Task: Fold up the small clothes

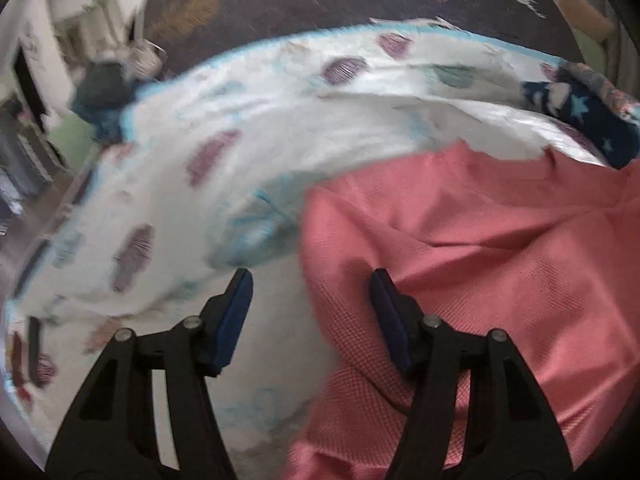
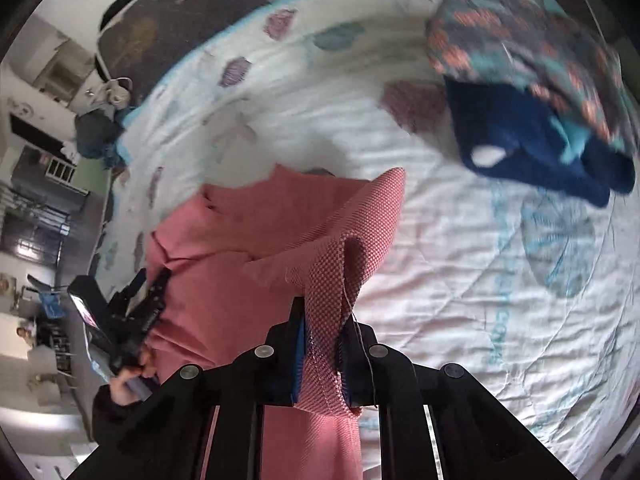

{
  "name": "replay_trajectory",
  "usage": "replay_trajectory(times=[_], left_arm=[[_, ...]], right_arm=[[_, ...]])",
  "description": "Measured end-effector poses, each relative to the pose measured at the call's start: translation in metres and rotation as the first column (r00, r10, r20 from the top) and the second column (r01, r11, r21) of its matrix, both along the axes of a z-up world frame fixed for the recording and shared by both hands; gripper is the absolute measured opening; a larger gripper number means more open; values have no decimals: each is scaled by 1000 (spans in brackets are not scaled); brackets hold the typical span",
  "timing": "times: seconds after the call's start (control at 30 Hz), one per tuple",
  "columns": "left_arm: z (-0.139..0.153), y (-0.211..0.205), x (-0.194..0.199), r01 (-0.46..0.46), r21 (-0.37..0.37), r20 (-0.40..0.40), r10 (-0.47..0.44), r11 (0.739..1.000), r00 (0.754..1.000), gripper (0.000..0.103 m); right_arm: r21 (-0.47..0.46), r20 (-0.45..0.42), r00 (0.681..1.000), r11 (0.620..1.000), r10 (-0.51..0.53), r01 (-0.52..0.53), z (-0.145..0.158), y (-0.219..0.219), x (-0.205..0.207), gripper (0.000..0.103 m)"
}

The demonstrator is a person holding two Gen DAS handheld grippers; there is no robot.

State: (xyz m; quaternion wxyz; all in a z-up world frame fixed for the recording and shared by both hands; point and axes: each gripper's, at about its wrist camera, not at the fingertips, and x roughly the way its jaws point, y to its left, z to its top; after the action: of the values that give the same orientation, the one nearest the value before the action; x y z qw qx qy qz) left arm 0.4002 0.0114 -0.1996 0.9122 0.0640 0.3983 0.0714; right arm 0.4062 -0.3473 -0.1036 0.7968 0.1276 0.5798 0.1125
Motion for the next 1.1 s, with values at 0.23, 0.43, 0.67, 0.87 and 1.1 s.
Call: replay_trajectory(times=[0.23, 0.43, 0.67, 0.87, 1.1], left_arm=[[-9, 37, 3, -60, -9, -27, 60, 998, 998, 63], [-2, 65, 1, -103, -107, -29, 100, 989, 995, 61], [39, 64, -14, 12, -307, 71, 11, 952, 997, 61], [5, 41, -1, 62, -300, -42, -78, 952, 996, 61], [4, 51, -5, 38, -321, -76, -65, 946, 995, 62]], right_arm=[[-113, -111, 993, 993, -31, 18, -71, 4, 10, 13], [-58, -128, 989, 996, -77, 70, -91, -13, 6, 15], [-228, 90, 991, 970, 102, -80, 2, 44, -1, 12], [-284, 128, 985, 956, 119, -78, 6, 67, 23, 11], [-163, -21, 999, 986, 25, -28, -40, 3, -31, 37]])
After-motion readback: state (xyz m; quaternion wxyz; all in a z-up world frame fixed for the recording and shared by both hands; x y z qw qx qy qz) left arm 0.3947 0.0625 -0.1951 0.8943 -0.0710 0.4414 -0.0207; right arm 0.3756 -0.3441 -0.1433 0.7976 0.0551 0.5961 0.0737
